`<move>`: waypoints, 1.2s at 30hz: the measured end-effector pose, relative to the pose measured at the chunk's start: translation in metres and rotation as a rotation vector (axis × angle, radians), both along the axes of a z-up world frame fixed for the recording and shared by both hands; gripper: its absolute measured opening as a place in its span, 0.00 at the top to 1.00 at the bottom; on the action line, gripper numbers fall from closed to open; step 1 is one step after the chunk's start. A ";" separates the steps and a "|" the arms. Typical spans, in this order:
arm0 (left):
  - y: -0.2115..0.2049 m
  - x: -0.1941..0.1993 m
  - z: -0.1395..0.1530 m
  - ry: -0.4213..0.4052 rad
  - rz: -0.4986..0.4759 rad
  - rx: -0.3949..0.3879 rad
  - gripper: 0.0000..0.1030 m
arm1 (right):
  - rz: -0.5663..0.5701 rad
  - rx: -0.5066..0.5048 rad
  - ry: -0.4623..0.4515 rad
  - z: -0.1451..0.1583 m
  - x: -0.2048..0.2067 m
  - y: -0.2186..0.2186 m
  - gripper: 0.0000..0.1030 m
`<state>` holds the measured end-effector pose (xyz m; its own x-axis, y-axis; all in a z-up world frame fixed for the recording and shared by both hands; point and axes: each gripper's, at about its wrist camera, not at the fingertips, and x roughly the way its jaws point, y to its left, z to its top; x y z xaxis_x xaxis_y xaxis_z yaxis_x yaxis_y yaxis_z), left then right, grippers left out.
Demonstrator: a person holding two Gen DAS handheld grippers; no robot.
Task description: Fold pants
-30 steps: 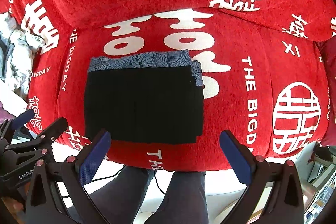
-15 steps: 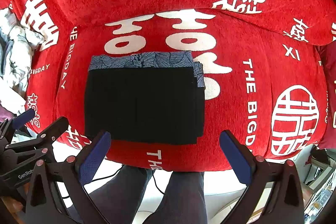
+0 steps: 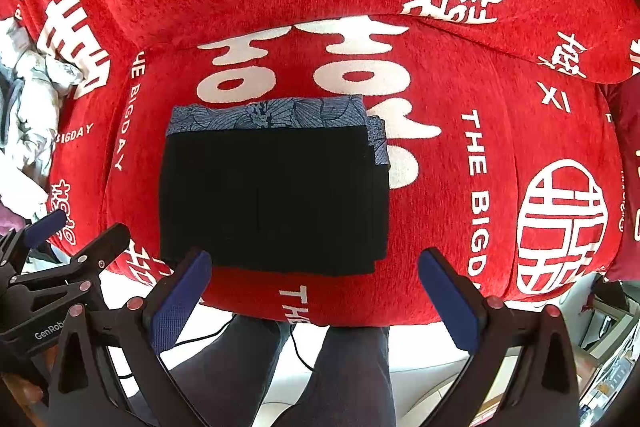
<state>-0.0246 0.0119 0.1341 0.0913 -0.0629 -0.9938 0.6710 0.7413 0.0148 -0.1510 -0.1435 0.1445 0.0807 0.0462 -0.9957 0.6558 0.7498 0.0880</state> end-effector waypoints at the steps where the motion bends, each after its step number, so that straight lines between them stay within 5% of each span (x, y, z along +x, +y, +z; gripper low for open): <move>1: 0.000 0.000 0.000 -0.001 0.000 0.000 0.01 | 0.000 -0.001 0.000 0.000 0.000 0.000 0.00; 36: -0.001 -0.006 0.002 -0.007 -0.009 0.006 0.01 | -0.014 0.005 -0.010 -0.001 -0.004 -0.002 0.00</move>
